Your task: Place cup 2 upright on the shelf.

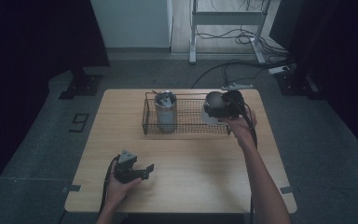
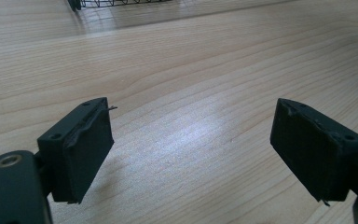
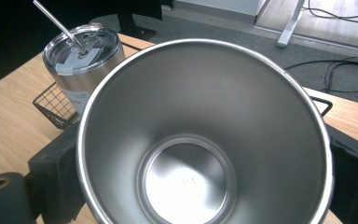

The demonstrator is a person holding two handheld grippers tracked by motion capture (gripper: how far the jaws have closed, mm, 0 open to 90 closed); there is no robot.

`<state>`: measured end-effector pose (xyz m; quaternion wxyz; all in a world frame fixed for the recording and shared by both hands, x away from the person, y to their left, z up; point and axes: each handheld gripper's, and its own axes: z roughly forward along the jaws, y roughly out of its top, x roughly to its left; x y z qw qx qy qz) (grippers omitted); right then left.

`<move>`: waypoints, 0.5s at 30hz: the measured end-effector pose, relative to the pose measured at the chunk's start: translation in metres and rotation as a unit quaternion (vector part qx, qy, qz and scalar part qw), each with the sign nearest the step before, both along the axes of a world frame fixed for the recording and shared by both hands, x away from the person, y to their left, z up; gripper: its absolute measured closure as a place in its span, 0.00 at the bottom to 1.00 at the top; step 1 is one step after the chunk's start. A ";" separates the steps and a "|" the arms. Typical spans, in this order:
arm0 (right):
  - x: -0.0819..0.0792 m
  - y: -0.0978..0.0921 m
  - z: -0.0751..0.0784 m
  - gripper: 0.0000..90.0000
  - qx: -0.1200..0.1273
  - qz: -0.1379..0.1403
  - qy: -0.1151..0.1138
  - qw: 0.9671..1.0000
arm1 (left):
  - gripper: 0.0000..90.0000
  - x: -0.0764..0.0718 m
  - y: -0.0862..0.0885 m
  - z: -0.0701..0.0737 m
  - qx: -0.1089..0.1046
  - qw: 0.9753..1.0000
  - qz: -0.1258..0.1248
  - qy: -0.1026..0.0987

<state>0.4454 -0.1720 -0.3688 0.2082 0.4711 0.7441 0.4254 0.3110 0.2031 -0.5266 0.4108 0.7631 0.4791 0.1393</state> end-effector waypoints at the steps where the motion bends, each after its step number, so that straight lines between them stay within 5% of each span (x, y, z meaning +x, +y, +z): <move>1: 0.002 0.000 -0.001 0.07 -0.001 0.001 0.000 1.000 | 0.14 0.000 0.000 0.000 0.000 1.000 0.000 0.000; 15: 0.024 0.005 -0.005 0.07 -0.014 -0.002 0.010 1.000 | 0.14 0.000 0.000 -0.001 0.001 1.000 -0.001 0.002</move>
